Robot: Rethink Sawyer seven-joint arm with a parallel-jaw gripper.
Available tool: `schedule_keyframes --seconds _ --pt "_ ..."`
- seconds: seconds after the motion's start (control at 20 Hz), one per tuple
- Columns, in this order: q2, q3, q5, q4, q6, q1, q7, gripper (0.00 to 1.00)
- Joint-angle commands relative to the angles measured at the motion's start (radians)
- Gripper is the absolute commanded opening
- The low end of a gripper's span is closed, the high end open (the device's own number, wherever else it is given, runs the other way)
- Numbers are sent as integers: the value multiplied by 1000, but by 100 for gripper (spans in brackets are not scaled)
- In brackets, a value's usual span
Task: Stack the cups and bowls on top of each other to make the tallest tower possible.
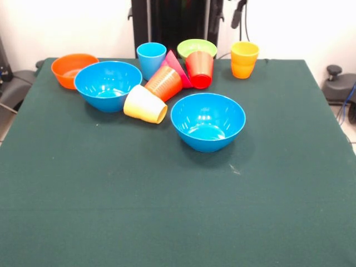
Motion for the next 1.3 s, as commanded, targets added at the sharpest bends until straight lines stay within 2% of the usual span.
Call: schedule_keyframes --seconds 0.05,0.3,1.3 --pt "90 -70 -23 -7 -74 71 210 100" --pt "113 -78 -19 -25 -80 98 230 100" --pt "192 -127 -37 -3 -165 116 246 100"
